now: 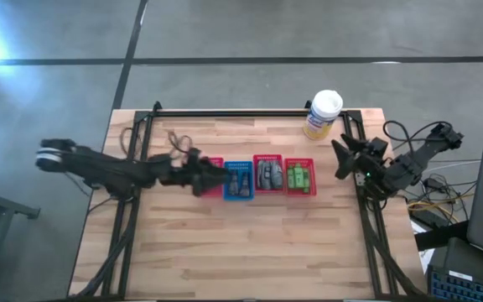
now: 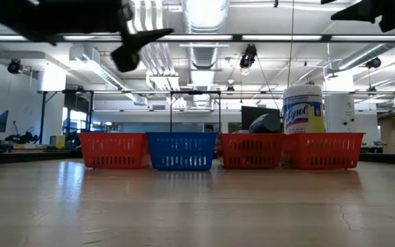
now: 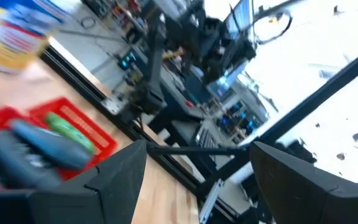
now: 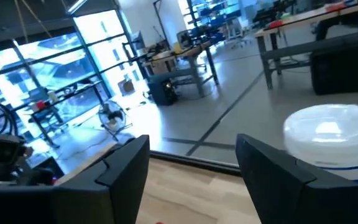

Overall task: Pick & Place Travel size toiletries
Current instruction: Return to Home Position

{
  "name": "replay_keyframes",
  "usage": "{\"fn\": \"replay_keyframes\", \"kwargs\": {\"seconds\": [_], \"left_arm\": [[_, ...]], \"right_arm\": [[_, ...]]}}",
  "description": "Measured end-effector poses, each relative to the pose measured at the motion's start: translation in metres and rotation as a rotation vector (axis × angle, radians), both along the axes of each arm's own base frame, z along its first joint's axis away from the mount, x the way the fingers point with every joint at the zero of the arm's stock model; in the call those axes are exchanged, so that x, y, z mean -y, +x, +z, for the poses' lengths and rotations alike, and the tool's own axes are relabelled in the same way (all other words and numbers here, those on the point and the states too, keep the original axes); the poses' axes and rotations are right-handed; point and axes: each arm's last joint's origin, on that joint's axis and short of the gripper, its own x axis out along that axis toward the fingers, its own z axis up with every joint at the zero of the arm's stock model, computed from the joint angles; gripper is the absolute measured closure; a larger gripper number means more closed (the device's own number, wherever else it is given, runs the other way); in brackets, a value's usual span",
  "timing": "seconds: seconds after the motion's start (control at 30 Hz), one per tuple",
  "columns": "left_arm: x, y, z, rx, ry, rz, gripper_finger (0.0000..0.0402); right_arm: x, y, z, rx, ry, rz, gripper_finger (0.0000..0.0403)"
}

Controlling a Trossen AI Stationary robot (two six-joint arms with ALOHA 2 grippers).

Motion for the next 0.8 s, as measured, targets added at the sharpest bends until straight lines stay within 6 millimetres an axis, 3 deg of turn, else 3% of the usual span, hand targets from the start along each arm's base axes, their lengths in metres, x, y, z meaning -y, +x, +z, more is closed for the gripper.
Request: {"fn": "replay_keyframes", "kwargs": {"seconds": [0.2, 0.4, 0.53, 0.8], "left_arm": [[-0.023, -0.055, -0.019, 0.047, -0.001, 0.12, 0.011], [-0.037, -0.095, -0.035, 0.129, -0.023, 0.341, 0.011], [-0.039, -0.111, -0.039, 0.194, -0.048, 0.447, 0.011], [-0.037, -0.121, -0.054, 0.196, -0.05, 0.452, 0.011]], "right_arm": [[0.012, -0.017, -0.001, -0.006, -0.012, -0.039, 0.0149], [0.021, -0.03, -0.003, -0.121, -0.105, -0.044, 0.0132], [0.023, -0.033, -0.002, -0.117, -0.104, -0.043, 0.012], [0.022, -0.032, -0.002, -0.108, -0.096, -0.042, 0.0095]]}}
